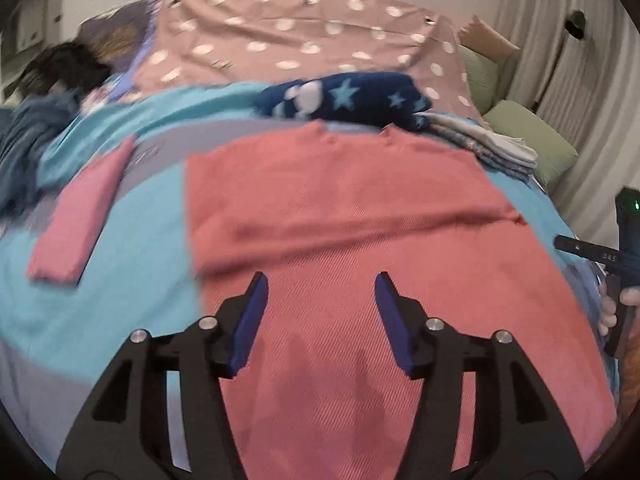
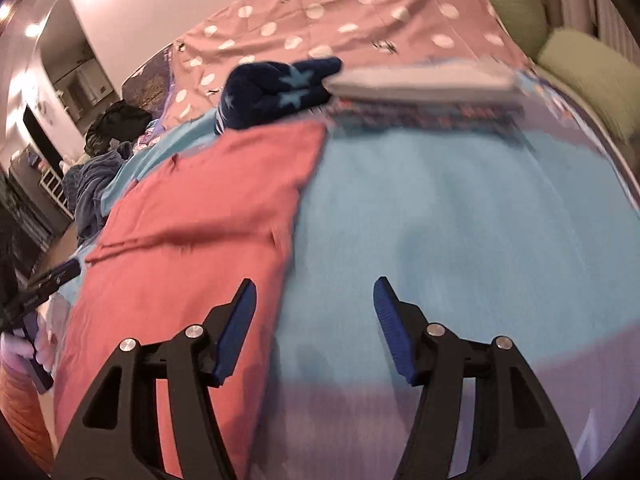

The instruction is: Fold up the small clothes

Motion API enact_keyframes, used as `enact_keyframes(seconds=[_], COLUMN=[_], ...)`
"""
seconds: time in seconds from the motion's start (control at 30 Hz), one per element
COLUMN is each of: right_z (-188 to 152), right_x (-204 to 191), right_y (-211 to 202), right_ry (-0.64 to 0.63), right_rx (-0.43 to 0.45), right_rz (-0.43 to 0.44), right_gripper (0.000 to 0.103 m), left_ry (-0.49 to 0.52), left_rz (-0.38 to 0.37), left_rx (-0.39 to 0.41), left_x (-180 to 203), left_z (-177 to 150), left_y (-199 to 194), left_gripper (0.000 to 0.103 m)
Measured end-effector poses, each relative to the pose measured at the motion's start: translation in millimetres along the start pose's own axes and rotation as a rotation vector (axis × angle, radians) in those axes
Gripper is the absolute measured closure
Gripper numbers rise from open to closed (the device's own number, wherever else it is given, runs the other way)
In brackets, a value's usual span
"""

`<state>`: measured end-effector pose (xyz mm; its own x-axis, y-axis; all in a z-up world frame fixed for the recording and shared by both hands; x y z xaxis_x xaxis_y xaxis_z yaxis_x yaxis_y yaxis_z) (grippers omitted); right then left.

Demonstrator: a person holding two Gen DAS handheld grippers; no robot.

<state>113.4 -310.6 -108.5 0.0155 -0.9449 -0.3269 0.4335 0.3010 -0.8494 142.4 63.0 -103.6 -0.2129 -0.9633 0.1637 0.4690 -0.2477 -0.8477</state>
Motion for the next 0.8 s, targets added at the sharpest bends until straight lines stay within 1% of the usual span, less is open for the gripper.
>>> enact_keyframes(seconds=[0.07,0.13,0.2,0.27,0.37,0.5,0.63,0.8], right_z=[-20.9,-39.2,-52.7,-66.6,-86.7,-118.9,-147.5,-178.2], right_x=[2.0,-1.5,-6.1,-12.2,-20.9,-33.9,-40.9,-43.8], right_y=[-7.6,-15.3,-21.1,-26.9,-31.1,-37.8,-48.0,-64.0], right_ry=[0.041,0.062,0.067,0.068,0.061,0.051,0.056,0.071], right_rx=[-0.005,-0.007,-0.011,-0.017,-0.030,-0.041,-0.035,-0.041], right_rz=[0.050,0.103,0.134,0.157,0.187,0.221,0.257,0.294], right_gripper=[0.042,0.042,0.042,0.042,0.042,0.042,0.041,0.041], left_ry=[-0.054,-0.083,-0.115,-0.141,-0.155,-0.159,-0.130,-0.119], left_rz=[0.013,0.011,-0.013,-0.059,-0.105,-0.157,-0.194,-0.276], left_rx=[-0.025,-0.036,-0.050,-0.061,-0.053,-0.056,-0.062,-0.072], left_x=[-16.2,-25.5,-31.5,-32.5,-29.7,-23.5,-10.1,6.4], left_z=[-31.6,-54.1,-80.0,-102.1,-128.1,-146.8,-166.7,-194.1], left_y=[-9.3,-16.9,-25.6,-31.8,-40.6,-51.1,-61.2,-73.1], left_gripper=[0.046,0.046,0.046,0.046,0.046,0.047,0.047,0.047])
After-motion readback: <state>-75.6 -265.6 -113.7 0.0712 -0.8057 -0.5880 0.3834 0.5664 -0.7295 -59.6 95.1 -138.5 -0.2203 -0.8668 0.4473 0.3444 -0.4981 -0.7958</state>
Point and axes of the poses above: each gripper's, at about its wrist camera, not at the fingertips, and y roughly the way its jaws point, x to its right, z to its top, the point moved 6 cm from there along y, roughly the way its jaws point, and after that the axes turned 13 degrees about -x, right-handed, at the moved point
